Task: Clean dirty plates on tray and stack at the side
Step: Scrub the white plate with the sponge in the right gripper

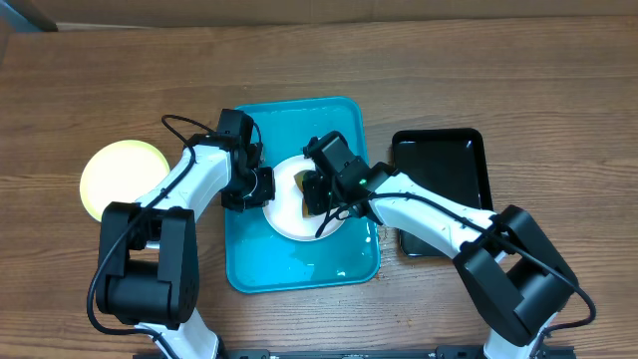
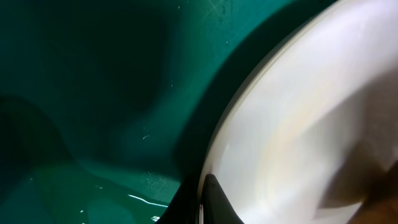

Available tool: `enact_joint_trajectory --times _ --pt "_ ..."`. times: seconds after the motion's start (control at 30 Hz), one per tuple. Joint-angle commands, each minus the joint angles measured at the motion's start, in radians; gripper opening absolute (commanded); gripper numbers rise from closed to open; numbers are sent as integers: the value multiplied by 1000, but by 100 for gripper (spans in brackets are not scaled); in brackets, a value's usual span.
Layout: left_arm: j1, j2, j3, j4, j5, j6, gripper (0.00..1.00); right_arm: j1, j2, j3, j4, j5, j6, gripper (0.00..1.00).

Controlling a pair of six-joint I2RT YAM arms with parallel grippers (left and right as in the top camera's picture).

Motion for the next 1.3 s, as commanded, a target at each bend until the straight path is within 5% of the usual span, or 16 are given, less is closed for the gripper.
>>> enact_joint_trajectory --times 0.0,0.47,0.83,1.27 --pt "-11 19 -13 -6 -11 23 4 5 58 19 -14 16 18 4" --pt "6 19 -13 -9 -43 24 4 -16 137 20 -287 446 171 4" --pt "92 11 -13 -50 -40 50 4 -48 136 29 -375 520 170 4" --pt "96 -113 -13 -71 -61 50 4 -48 132 294 -582 600 161 4"
